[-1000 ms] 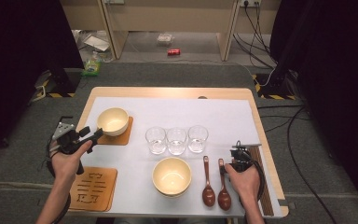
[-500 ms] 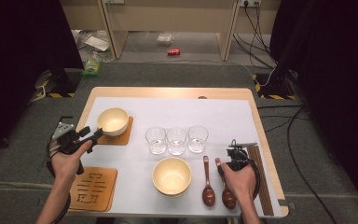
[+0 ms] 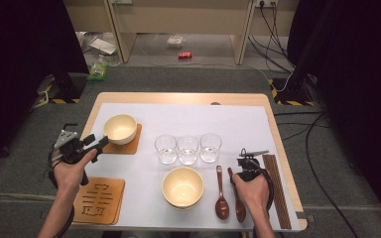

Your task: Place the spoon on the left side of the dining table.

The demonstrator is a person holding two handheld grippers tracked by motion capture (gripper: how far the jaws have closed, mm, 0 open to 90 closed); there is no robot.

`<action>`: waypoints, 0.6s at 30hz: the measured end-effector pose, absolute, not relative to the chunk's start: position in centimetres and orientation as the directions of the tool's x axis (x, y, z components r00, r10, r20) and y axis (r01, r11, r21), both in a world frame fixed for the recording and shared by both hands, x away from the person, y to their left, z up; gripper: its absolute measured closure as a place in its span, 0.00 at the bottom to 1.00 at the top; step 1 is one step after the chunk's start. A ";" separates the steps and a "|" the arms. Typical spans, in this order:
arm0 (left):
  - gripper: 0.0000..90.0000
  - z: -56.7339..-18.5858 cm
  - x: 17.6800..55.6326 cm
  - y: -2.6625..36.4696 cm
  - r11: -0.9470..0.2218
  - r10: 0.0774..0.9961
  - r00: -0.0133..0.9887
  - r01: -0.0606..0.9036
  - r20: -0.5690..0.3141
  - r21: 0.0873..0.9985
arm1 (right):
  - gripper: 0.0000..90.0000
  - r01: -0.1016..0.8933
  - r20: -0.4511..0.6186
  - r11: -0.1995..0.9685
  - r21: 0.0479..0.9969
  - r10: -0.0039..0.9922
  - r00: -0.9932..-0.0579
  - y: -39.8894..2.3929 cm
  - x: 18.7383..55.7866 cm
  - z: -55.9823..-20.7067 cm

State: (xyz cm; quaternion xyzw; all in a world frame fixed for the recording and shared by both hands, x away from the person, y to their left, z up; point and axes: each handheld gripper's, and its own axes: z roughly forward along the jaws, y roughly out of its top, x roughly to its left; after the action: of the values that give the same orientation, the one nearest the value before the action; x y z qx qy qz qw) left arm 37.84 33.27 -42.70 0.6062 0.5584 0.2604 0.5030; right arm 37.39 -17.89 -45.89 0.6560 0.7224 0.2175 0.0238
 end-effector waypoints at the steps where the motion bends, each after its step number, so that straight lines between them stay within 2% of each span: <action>1: 0.43 -42.7 37.8 33.3 0.130 0.938 0.241 0.416 -0.247 0.900 | 0.93 0.935 0.248 0.056 0.351 0.957 -0.151 -17.9 37.4 -45.9; 18: 0.43 -42.8 37.7 33.4 0.138 0.938 0.237 0.417 -0.255 0.898 | 0.94 0.916 0.287 0.056 0.398 0.940 -0.182 -18.4 36.9 -46.3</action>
State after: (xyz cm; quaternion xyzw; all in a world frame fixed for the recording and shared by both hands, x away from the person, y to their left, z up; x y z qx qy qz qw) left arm 37.71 33.44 -42.76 0.6035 0.5612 0.2580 0.5042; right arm 36.90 -18.38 -46.26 0.6391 0.7261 0.2525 0.0243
